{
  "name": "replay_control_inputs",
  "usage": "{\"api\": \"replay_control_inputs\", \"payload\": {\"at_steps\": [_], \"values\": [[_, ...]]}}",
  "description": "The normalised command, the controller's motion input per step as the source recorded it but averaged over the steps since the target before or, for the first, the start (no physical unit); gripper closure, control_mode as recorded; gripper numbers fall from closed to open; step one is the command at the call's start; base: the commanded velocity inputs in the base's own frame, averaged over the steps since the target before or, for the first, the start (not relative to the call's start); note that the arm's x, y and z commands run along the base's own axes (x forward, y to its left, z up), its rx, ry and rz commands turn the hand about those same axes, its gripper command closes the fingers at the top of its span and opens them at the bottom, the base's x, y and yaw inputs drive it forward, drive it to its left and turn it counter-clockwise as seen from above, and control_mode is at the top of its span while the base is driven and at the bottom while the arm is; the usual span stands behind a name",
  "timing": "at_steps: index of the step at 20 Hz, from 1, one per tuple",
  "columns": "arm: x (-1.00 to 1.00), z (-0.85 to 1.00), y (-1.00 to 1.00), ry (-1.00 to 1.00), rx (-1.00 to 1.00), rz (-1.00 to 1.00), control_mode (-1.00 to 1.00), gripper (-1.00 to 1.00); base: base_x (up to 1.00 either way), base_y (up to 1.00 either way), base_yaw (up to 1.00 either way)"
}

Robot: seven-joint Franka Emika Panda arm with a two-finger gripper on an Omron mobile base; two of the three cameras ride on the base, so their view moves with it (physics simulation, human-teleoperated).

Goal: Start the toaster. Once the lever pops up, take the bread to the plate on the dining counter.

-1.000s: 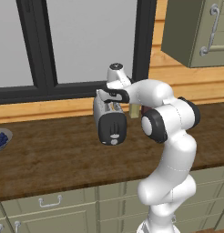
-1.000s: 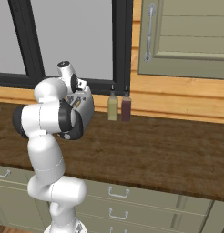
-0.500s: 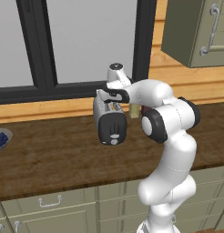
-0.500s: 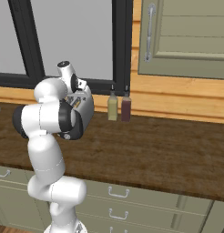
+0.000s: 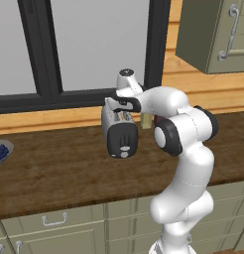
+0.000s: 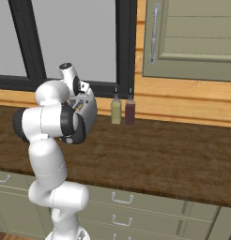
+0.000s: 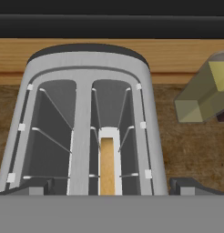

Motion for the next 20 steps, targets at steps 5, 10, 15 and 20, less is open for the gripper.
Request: {"api": "replay_control_inputs", "payload": {"at_steps": [5,10,15,20], "values": [[0.00,0.00,0.00,0.00,0.00,0.00,-1.00,-1.00,0.00,0.00,0.00],[0.00,0.00,0.00,0.00,0.00,0.00,-1.00,-1.00,0.00,0.00,0.00],[0.00,0.00,0.00,0.00,0.00,0.00,-1.00,-1.00,0.00,0.00,0.00],[0.00,0.00,0.00,0.00,0.00,0.00,-1.00,-1.00,0.00,0.00,0.00]]}}
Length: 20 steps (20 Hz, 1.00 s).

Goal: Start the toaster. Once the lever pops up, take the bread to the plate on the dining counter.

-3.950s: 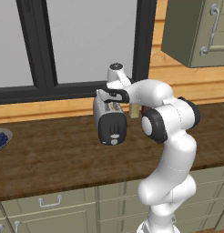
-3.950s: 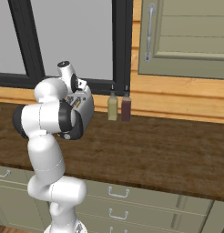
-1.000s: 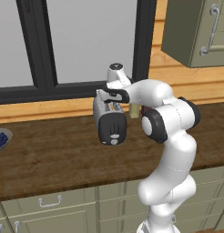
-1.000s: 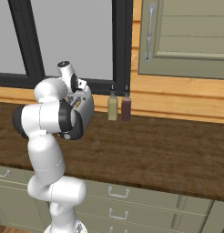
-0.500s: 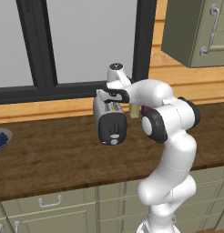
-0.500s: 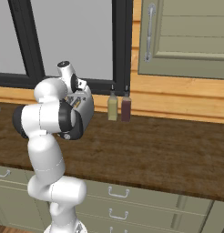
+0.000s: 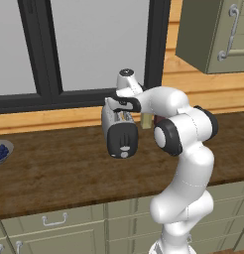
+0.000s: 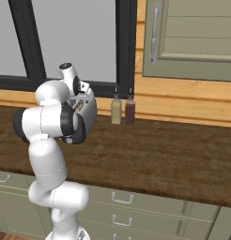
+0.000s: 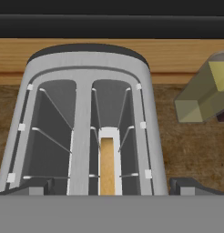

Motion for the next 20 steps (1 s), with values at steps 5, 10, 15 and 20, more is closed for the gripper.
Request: {"api": "replay_control_inputs", "payload": {"at_steps": [5,10,15,20], "values": [[0.00,0.00,0.00,0.00,0.00,0.00,-1.00,-1.00,0.00,0.00,0.00],[0.00,0.00,0.00,0.00,0.00,0.00,-1.00,-1.00,0.00,0.00,0.00],[0.00,0.00,0.00,0.00,0.00,0.00,-1.00,-1.00,0.00,0.00,0.00],[0.00,0.00,0.00,0.00,0.00,0.00,-1.00,-1.00,0.00,0.00,0.00]]}}
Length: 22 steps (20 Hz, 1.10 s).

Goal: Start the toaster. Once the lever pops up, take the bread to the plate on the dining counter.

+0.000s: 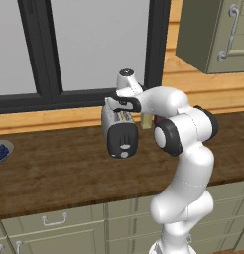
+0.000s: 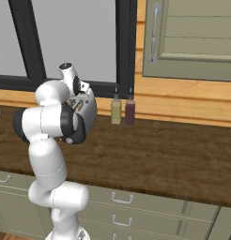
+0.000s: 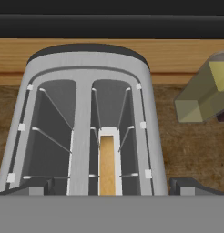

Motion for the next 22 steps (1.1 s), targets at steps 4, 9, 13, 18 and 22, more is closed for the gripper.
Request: {"api": "replay_control_inputs", "payload": {"at_steps": [4,9,13,18,22], "values": [[0.00,0.00,0.00,0.00,0.00,0.00,-1.00,-1.00,0.00,0.00,0.00],[0.00,0.00,0.00,0.00,0.00,0.00,-1.00,-1.00,0.00,0.00,0.00],[0.00,0.00,0.00,0.00,0.00,0.00,-1.00,-1.00,0.00,0.00,0.00],[0.00,0.00,0.00,0.00,0.00,0.00,-1.00,-1.00,0.00,0.00,0.00],[0.00,0.00,0.00,0.00,0.00,0.00,-1.00,-1.00,0.00,0.00,0.00]]}}
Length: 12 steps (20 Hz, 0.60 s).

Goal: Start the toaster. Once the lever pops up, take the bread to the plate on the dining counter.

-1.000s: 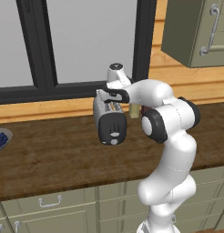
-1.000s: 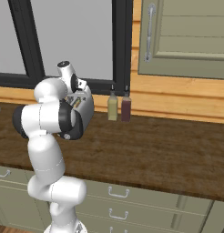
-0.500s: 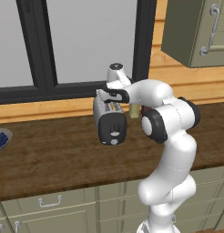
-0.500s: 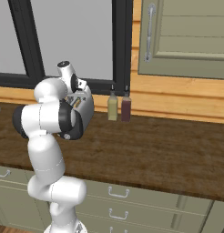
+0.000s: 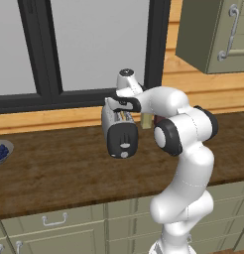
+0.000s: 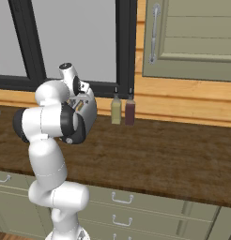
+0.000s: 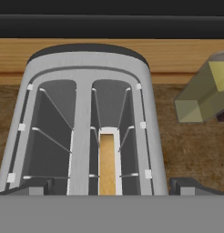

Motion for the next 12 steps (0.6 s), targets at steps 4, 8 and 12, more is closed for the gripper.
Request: {"api": "replay_control_inputs", "payload": {"at_steps": [4,8,12], "values": [[0.00,0.00,0.00,0.00,0.00,0.00,-1.00,-1.00,0.00,0.00,0.00],[0.00,0.00,0.00,0.00,0.00,0.00,-1.00,-1.00,0.00,0.00,0.00],[0.00,0.00,0.00,0.00,0.00,0.00,-1.00,-1.00,0.00,0.00,0.00]]}}
